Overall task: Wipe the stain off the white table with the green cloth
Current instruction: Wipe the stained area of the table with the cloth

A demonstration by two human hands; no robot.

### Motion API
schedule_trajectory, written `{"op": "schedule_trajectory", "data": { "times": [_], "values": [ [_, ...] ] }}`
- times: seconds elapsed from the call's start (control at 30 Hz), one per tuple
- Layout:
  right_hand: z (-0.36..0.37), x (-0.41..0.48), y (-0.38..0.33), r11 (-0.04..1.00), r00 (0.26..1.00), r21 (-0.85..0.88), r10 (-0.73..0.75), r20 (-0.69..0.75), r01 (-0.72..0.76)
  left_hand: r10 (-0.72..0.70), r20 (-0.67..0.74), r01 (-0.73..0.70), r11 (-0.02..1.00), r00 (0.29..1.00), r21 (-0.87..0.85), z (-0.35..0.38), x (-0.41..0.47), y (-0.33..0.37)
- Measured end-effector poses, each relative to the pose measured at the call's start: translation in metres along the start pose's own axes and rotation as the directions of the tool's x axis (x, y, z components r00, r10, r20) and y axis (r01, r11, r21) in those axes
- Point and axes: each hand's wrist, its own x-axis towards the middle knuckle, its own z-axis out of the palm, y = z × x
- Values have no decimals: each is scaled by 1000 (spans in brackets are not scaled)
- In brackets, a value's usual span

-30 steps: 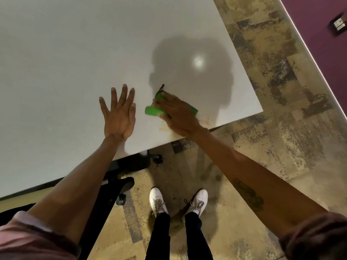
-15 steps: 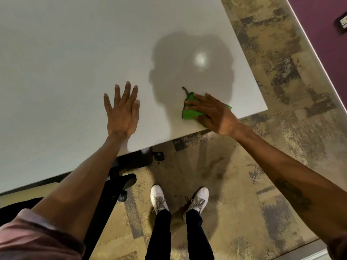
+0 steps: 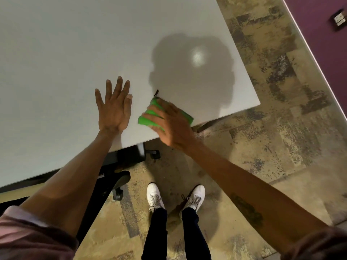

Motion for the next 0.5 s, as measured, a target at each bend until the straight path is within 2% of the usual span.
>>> {"op": "schedule_trajectory", "data": {
  "times": [0.07,0.33,0.4,0.5],
  "values": [
    [5,-13,-1,998,998,10,-65,-15,65,-4,-4,4,1000,1000,2,0,0,0],
    [0,-44,52,944,953,-133,-302,15,301,-5,9,6,1000,1000,-15,-3,-3,0],
    [-11,-55,77,950,957,-113,-289,24,290,-11,16,11,1000,1000,-8,-4,-4,2],
    [-35,-70,119,978,984,-107,-178,-3,177,-12,16,12,1000,1000,-5,-4,-4,3]
  ]
}}
